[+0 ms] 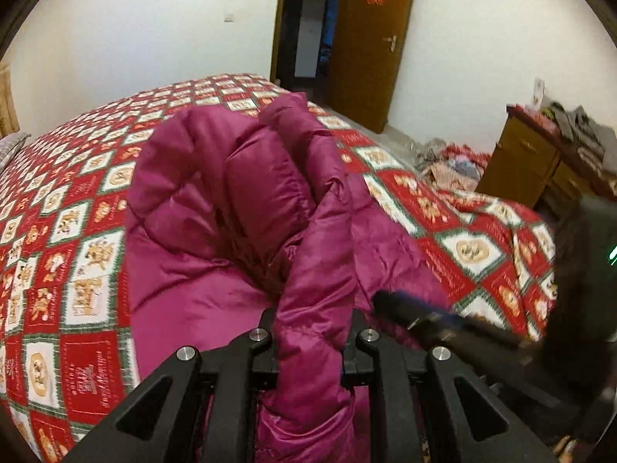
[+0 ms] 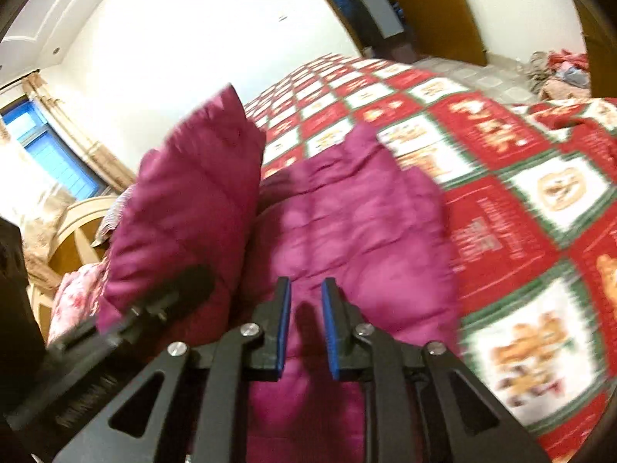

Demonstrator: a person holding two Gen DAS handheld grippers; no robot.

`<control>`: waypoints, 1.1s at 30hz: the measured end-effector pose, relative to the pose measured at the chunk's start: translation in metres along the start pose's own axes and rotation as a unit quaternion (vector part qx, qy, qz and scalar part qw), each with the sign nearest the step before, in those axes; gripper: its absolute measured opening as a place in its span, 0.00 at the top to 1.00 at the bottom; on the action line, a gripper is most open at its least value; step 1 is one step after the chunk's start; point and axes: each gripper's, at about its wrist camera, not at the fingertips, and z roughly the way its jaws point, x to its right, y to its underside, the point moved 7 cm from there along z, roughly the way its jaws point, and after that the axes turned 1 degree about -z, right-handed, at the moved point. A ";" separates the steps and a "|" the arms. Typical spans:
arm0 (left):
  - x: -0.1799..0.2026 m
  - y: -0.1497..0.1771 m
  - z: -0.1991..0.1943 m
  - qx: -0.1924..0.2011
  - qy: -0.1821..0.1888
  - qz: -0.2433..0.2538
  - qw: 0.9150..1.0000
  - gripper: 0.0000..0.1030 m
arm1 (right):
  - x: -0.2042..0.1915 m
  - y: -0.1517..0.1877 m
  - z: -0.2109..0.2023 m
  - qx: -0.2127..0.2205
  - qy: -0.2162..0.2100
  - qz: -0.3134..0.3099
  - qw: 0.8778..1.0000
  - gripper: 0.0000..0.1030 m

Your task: Fold large clothes

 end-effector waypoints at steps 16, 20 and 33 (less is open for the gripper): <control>0.031 0.027 0.043 -0.001 -0.023 0.081 0.996 0.83 | 0.026 -0.020 -0.028 0.024 -0.013 0.013 1.000 0.50; 0.030 0.028 0.042 0.003 -0.017 0.075 0.997 0.83 | 0.011 -0.031 -0.014 0.003 -0.029 -0.014 0.999 0.51; 0.027 0.033 0.001 -0.007 0.053 0.068 0.996 0.46 | 0.022 -0.015 0.041 -0.093 -0.018 -0.054 0.994 0.88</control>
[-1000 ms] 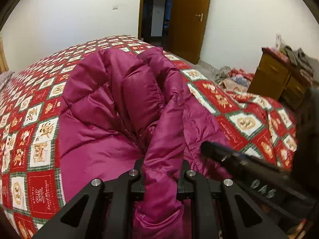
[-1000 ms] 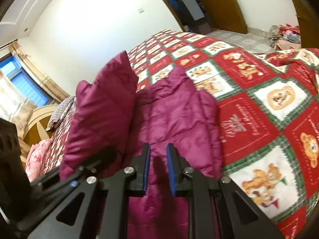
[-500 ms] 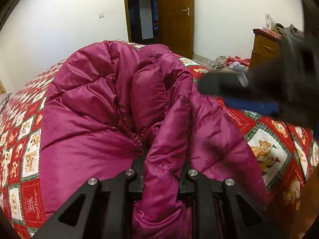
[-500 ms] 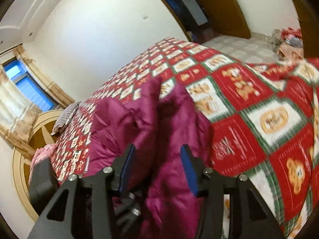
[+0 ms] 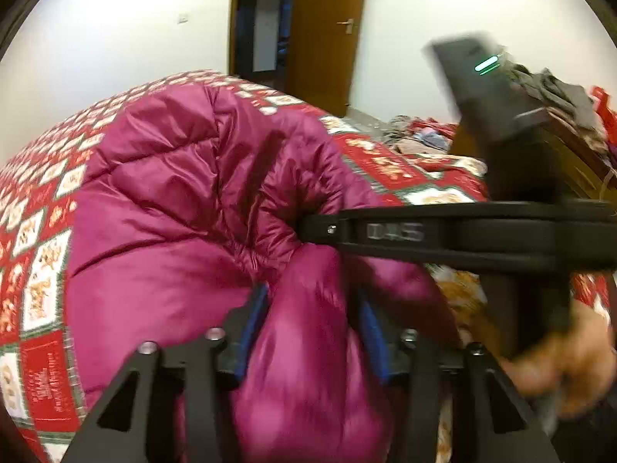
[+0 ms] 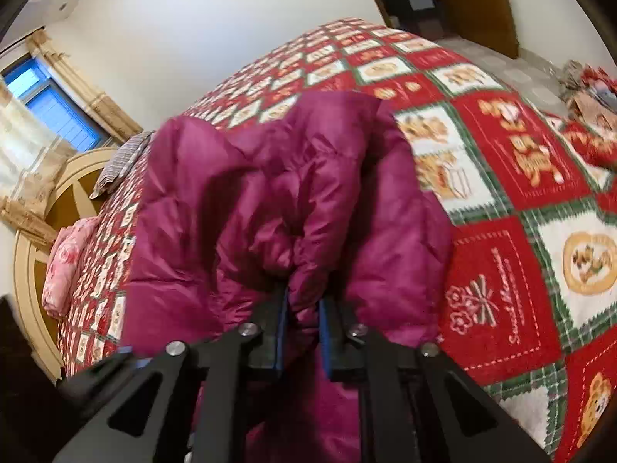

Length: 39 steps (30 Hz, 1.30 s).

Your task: Fold large clothes

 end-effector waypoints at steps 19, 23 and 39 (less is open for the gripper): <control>-0.183 0.003 -0.011 0.027 -0.072 -0.258 0.963 0.27 | -0.008 -0.017 -0.048 0.054 0.005 -0.003 0.999 0.08; -0.172 0.006 -0.018 0.047 -0.080 -0.261 0.961 0.27 | -0.026 -0.032 -0.061 0.071 -0.008 -0.012 0.997 0.06; -0.110 -0.049 -0.004 0.057 -0.067 -0.150 0.985 0.27 | 0.000 -0.026 -0.028 0.017 -0.025 -0.005 1.000 0.80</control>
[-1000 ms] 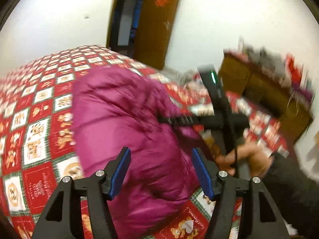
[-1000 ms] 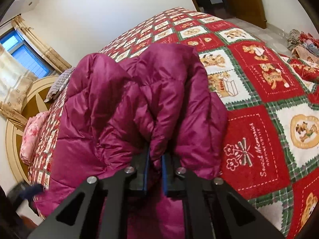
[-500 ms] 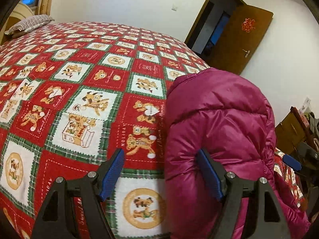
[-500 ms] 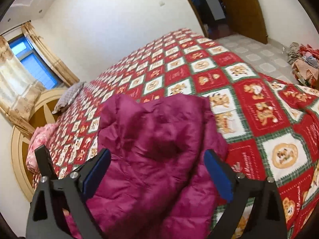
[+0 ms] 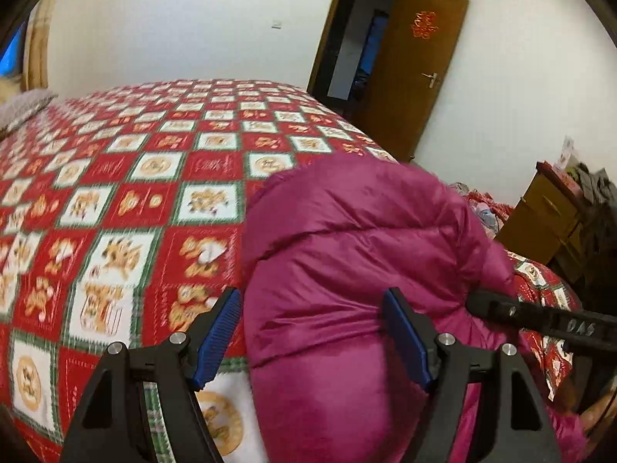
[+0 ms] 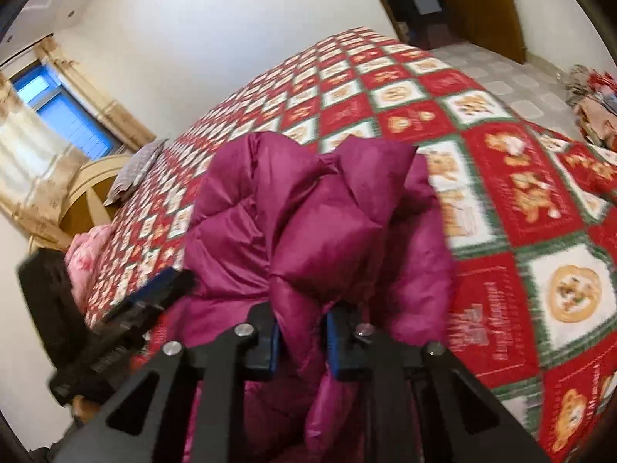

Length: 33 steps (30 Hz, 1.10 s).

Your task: Fold large clothes

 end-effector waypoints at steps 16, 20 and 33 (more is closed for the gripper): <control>0.056 0.028 0.061 -0.018 -0.115 0.097 0.988 0.12 | 0.057 0.011 -0.029 0.000 0.054 0.057 0.997 0.68; 0.058 0.029 0.063 -0.014 -0.128 0.101 0.986 0.12 | 0.018 -0.022 -0.078 0.055 0.092 0.020 0.994 0.68; 0.048 0.029 0.045 -0.022 -0.086 0.085 0.992 0.12 | 0.041 -0.028 0.024 0.008 0.217 0.031 0.976 0.68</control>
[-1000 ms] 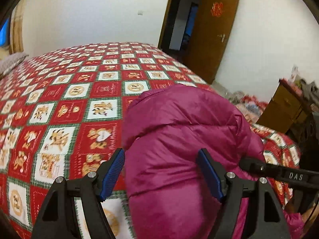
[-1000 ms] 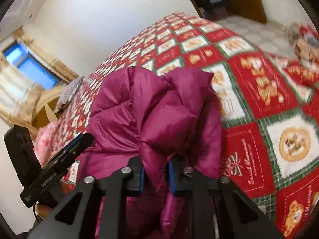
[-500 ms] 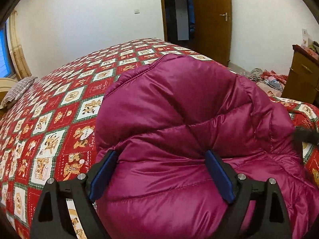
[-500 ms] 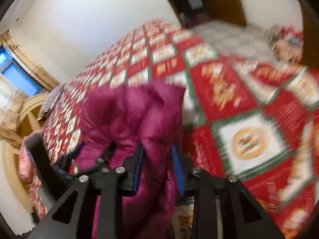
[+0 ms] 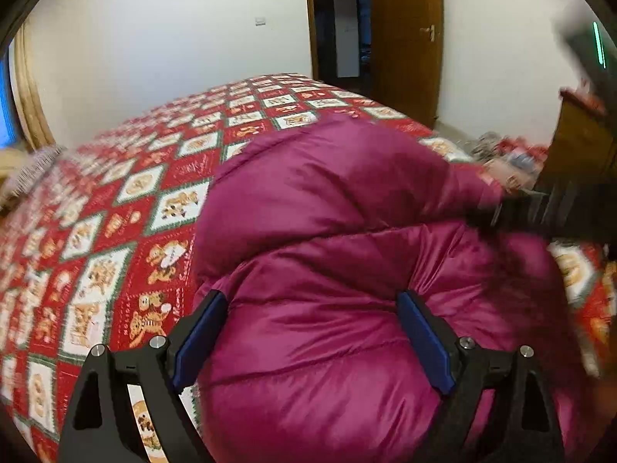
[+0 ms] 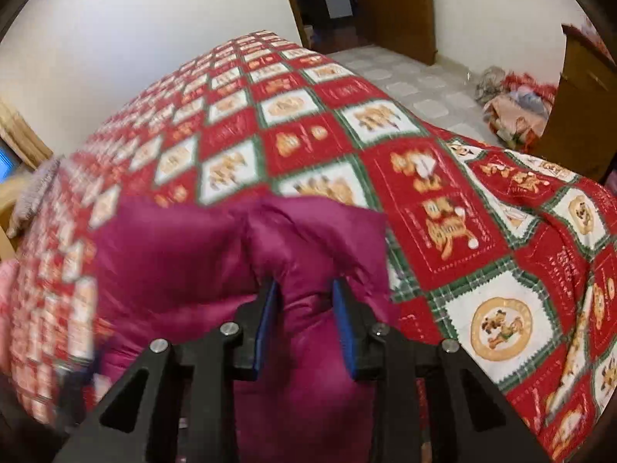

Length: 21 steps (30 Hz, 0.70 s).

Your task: Fold large clothes

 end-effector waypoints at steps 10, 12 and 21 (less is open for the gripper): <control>-0.046 -0.063 0.030 0.005 -0.059 -0.050 0.997 0.12 | 0.013 0.020 0.003 0.069 0.012 0.012 0.997 0.64; -0.041 -0.066 0.044 -0.008 -0.072 -0.028 0.997 0.12 | 0.015 0.020 0.004 0.073 -0.004 0.023 0.997 0.64; -0.030 -0.052 0.092 -0.056 -0.110 0.007 0.992 0.10 | 0.026 0.022 0.012 0.071 -0.081 0.092 0.990 0.63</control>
